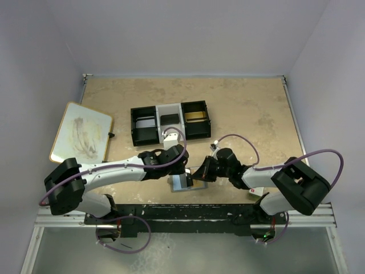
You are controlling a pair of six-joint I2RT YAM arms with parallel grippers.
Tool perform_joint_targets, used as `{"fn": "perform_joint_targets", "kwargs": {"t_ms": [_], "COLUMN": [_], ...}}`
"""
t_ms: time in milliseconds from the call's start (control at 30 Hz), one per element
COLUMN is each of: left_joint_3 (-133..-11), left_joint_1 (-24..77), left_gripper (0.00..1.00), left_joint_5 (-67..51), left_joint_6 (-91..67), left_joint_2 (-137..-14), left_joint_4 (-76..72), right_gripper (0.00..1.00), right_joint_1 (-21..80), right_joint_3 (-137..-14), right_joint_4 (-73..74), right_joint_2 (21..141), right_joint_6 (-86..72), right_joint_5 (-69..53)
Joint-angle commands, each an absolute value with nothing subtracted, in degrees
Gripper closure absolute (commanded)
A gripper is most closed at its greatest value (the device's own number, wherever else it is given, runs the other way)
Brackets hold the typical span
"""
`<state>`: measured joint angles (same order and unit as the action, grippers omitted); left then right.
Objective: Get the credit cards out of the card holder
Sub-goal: Remove the credit card from the card holder.
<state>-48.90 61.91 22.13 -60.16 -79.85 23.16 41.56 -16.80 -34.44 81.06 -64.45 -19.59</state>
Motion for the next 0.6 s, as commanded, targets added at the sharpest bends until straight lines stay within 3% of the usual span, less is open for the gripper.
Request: {"fn": "perform_joint_targets", "kwargs": {"t_ms": [0,267,567], "left_joint_3": [-47.8,-44.5,-43.2], "left_joint_1": [62.5,63.1,63.5], "left_gripper": [0.80,1.00,1.00], "left_joint_5": [16.9,19.0,22.8], "left_joint_6": [-60.0,-66.1,-66.6], "left_joint_2": [-80.9,-86.4,-87.7], "left_joint_4": [17.5,17.7,19.8], "right_gripper": [1.00,1.00,0.98], "right_joint_1": [41.3,41.3,41.3], "right_joint_3": [-16.2,-15.6,-15.4], "right_joint_4": [-36.7,-37.4,-39.7], "right_joint_2": [81.6,81.2,81.5], "right_joint_6": [-65.2,-65.5,-65.6], "right_joint_5": [-19.7,-19.7,-21.0]}}
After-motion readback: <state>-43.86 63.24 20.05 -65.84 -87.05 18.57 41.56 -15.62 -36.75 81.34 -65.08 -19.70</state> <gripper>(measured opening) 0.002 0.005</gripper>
